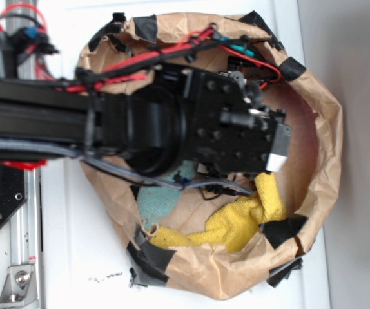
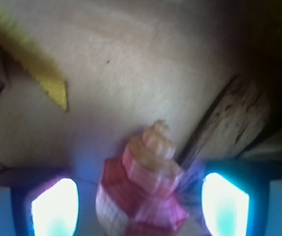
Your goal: Grab the shell.
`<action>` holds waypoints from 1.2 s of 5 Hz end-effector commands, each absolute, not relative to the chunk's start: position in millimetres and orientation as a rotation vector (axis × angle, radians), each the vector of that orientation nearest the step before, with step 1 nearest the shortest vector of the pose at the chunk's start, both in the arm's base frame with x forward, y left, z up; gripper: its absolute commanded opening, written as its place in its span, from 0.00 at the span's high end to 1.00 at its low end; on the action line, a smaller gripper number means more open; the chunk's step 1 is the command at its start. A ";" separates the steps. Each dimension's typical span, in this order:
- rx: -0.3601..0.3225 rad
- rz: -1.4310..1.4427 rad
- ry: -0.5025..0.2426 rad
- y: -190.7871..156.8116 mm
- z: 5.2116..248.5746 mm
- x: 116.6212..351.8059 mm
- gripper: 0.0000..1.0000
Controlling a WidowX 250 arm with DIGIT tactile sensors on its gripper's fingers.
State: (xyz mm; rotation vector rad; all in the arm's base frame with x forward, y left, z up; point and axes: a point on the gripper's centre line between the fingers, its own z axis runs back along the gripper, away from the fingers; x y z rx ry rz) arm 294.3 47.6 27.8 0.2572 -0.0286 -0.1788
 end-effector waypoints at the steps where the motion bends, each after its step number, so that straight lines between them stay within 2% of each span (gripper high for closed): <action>1: 0.267 -0.111 0.004 64.3 42.2 290.1 1.00; 2: 0.259 -0.045 0.006 63.2 81.4 279.1 1.00; 4: 0.249 0.045 -0.070 51.1 175.4 272.8 1.00; 5: 0.212 0.065 -0.071 38.8 189.6 274.7 1.00; 6: 0.219 0.065 -0.036 32.8 176.7 283.2 1.00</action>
